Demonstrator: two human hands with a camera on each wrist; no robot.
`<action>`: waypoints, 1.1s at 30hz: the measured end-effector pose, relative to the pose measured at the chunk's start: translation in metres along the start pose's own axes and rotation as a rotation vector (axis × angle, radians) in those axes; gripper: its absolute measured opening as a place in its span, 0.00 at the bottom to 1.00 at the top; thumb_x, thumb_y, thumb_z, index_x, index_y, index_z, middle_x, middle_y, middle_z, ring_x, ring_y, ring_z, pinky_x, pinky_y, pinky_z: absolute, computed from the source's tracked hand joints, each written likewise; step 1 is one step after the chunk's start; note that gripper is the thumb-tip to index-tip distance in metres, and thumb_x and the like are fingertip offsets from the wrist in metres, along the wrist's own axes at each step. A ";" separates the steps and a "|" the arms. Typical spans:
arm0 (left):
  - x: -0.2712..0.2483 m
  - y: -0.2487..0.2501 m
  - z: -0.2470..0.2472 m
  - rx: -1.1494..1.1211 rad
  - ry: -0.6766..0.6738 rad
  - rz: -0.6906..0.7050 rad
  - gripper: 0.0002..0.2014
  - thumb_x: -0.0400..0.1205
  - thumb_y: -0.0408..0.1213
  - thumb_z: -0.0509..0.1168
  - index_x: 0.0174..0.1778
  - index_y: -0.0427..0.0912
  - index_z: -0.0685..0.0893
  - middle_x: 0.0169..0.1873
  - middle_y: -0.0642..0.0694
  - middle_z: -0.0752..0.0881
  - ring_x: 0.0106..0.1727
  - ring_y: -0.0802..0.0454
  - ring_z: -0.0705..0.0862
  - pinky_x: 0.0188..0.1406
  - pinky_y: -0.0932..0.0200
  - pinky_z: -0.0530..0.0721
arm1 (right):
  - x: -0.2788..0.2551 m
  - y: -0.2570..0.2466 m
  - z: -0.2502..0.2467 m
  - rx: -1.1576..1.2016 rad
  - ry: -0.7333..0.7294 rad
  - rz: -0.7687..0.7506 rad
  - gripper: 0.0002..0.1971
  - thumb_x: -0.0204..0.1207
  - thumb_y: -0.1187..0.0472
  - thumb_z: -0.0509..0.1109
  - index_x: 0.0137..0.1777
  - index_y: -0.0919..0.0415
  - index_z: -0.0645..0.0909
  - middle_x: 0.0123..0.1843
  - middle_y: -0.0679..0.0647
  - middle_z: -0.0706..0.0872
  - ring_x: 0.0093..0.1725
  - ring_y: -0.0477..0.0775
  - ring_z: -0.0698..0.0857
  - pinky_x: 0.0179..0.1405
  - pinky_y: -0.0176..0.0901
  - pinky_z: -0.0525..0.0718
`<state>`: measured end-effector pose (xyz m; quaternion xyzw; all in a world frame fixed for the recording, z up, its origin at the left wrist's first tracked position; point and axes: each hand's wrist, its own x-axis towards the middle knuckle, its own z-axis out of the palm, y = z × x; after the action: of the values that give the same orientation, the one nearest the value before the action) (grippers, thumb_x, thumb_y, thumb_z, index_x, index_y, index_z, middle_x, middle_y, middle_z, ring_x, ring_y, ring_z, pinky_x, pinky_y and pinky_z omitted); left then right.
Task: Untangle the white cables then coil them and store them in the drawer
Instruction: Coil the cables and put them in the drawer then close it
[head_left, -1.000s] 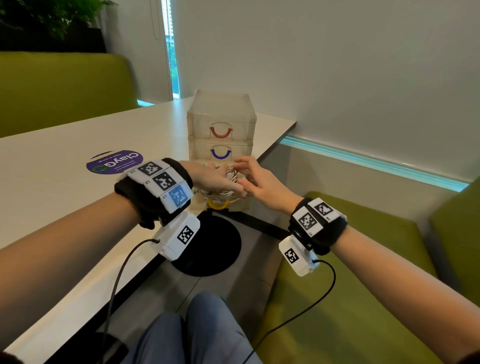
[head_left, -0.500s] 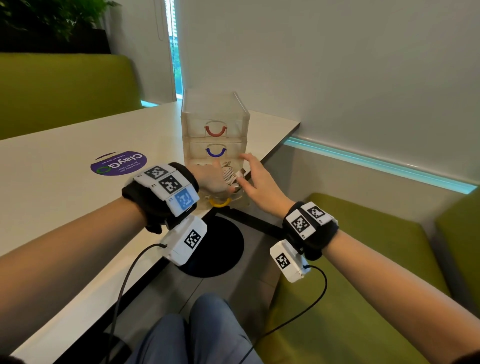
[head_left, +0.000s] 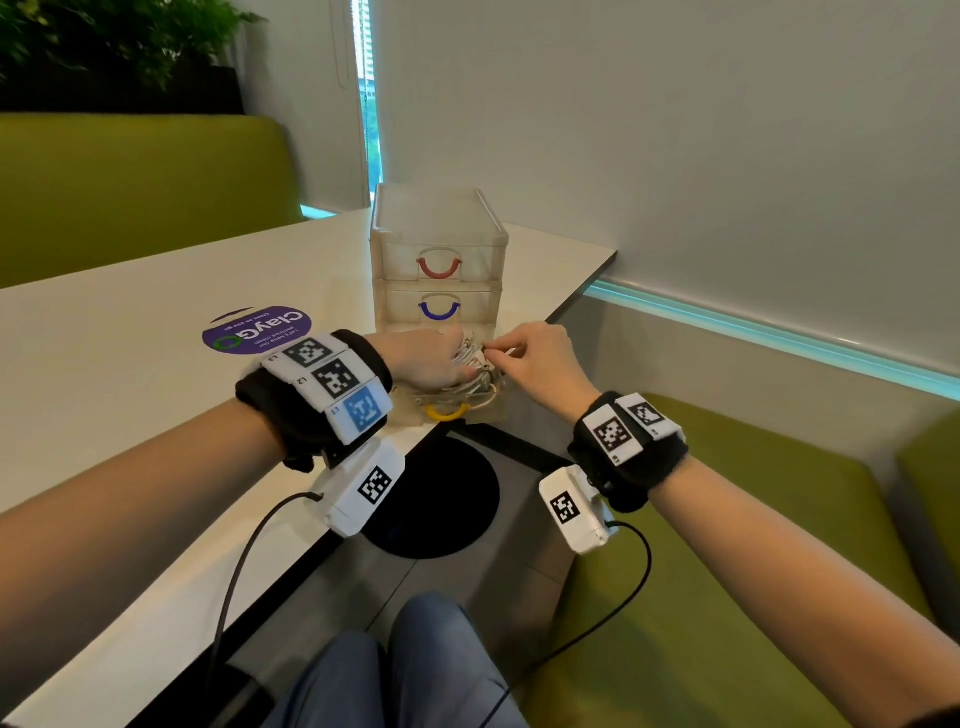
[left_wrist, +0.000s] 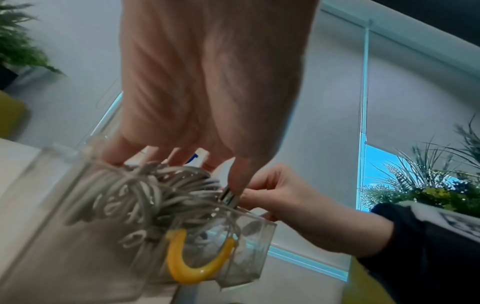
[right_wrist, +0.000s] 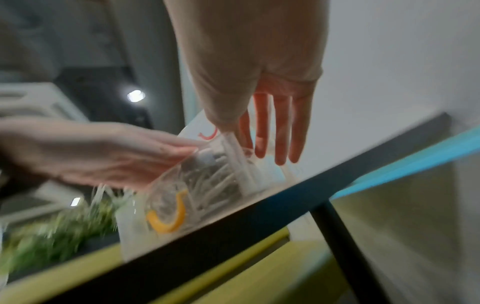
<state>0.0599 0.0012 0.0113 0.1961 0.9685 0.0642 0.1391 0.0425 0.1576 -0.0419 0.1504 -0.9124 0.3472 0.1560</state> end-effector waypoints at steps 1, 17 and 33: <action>0.000 -0.001 0.000 0.023 0.003 -0.003 0.23 0.87 0.49 0.50 0.70 0.34 0.66 0.67 0.35 0.75 0.54 0.46 0.74 0.53 0.57 0.70 | 0.002 -0.002 -0.001 -0.079 -0.027 -0.008 0.11 0.77 0.56 0.68 0.55 0.57 0.87 0.50 0.54 0.90 0.46 0.50 0.86 0.54 0.48 0.85; -0.006 -0.011 -0.001 -0.177 0.213 0.098 0.18 0.83 0.44 0.60 0.67 0.41 0.69 0.63 0.38 0.83 0.53 0.49 0.80 0.56 0.56 0.78 | 0.015 -0.017 -0.010 0.060 -0.149 0.174 0.20 0.66 0.54 0.79 0.48 0.58 0.70 0.48 0.57 0.86 0.45 0.54 0.86 0.43 0.49 0.86; -0.010 -0.008 0.006 0.223 -0.021 0.097 0.42 0.71 0.56 0.71 0.76 0.40 0.62 0.72 0.43 0.73 0.70 0.45 0.74 0.70 0.49 0.75 | 0.068 -0.035 -0.013 0.152 0.031 -0.064 0.34 0.70 0.47 0.74 0.72 0.55 0.65 0.62 0.52 0.79 0.51 0.49 0.81 0.47 0.31 0.79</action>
<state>0.0674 -0.0094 0.0070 0.2575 0.9576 -0.0391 0.1233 -0.0033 0.1303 0.0145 0.1855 -0.8755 0.4128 0.1691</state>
